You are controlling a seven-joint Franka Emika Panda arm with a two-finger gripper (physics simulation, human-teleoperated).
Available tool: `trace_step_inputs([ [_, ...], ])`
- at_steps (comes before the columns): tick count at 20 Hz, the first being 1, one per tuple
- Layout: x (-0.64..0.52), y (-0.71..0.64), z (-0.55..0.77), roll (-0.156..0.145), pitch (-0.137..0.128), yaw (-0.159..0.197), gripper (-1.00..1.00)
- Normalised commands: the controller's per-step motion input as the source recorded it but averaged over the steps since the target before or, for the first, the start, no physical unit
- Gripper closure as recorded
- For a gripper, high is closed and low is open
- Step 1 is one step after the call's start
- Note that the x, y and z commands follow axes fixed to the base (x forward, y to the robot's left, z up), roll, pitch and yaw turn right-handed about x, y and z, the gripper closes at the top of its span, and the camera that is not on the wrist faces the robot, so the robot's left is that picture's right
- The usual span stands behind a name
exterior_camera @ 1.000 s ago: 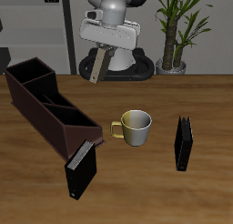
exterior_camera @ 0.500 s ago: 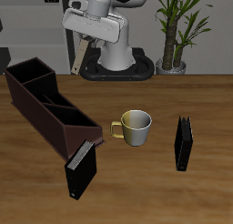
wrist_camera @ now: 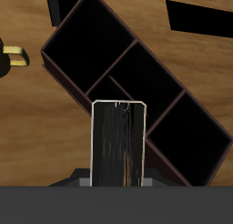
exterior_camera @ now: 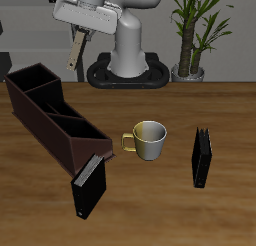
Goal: Place the yellow book into the right desk caddy's right compartment
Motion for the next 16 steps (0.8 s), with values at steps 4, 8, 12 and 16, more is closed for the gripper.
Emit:
trace_step_inputs([
  [4, -0.18, -0.44, 0.17, -0.105, -0.015, 0.03, 1.0],
  [8, -0.27, -0.34, 0.1, -0.12, -0.057, -0.04, 1.0],
  [12, -0.11, -0.21, 0.01, -0.043, -0.015, 0.003, 1.0],
  [16, -0.06, -0.15, -0.03, -0.037, 0.004, 0.021, 1.0],
])
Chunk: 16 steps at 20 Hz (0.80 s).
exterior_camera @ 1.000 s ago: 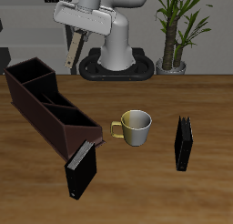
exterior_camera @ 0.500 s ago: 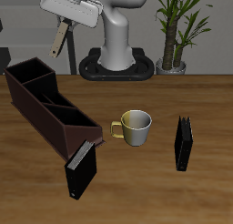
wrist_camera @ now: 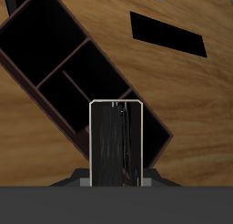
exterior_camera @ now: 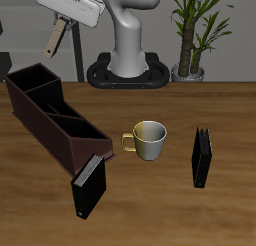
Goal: Place the yellow book into the right desk caddy's right compartment
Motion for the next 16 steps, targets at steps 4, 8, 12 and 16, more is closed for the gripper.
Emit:
trace_step_inputs([
  [4, -0.07, -0.17, -0.09, 0.015, 0.029, 0.059, 1.0],
  [8, -0.03, -0.35, -0.09, 0.102, 0.074, 0.157, 1.0],
  [12, -0.09, -0.51, 0.03, -0.085, -0.022, 0.076, 1.0],
  [16, 0.02, -0.53, 0.02, -0.027, 0.015, 0.06, 1.0],
])
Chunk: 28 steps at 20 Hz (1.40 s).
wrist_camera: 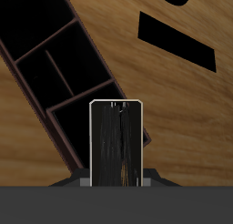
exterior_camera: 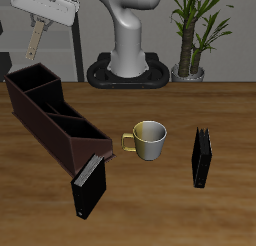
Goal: Place the yellow book into the right desk caddy's right compartment
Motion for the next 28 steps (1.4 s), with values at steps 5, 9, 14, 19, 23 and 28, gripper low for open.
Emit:
trace_step_inputs([
  [5, 0.0, -0.21, -0.02, 0.002, 0.002, 0.017, 1.0],
  [9, 0.18, 0.06, -0.06, 0.074, 0.019, 0.092, 1.0],
  [14, 0.17, -0.08, 0.0, -0.025, -0.027, 0.025, 1.0],
  [19, 0.15, 0.01, -0.11, -0.008, 0.0, 0.001, 1.0],
  [23, 0.12, 0.04, -0.26, 0.027, 0.042, 0.0, 1.0],
  [28, 0.09, 0.05, -0.22, -0.001, 0.028, -0.01, 1.0],
])
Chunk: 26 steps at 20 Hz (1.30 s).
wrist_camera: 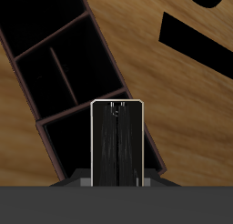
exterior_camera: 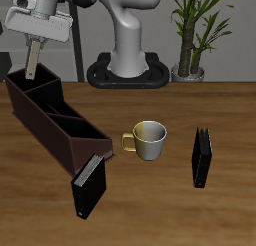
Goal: Place the yellow book into the right desk caddy's right compartment
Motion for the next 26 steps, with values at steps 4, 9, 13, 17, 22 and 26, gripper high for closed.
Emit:
trace_step_inputs([
  [4, -0.02, 0.07, -0.25, 0.002, 0.01, -0.015, 1.0],
  [9, 0.05, -0.09, -0.27, -0.04, 0.036, -0.028, 1.0],
  [13, -0.05, 0.03, -0.29, -0.007, 0.023, -0.013, 1.0],
  [17, -0.09, -0.02, -0.19, -0.049, 0.026, -0.043, 1.0],
  [22, 0.07, -0.04, -0.13, -0.022, 0.032, -0.003, 1.0],
  [26, 0.12, -0.11, -0.26, -0.035, 0.058, 0.015, 1.0],
])
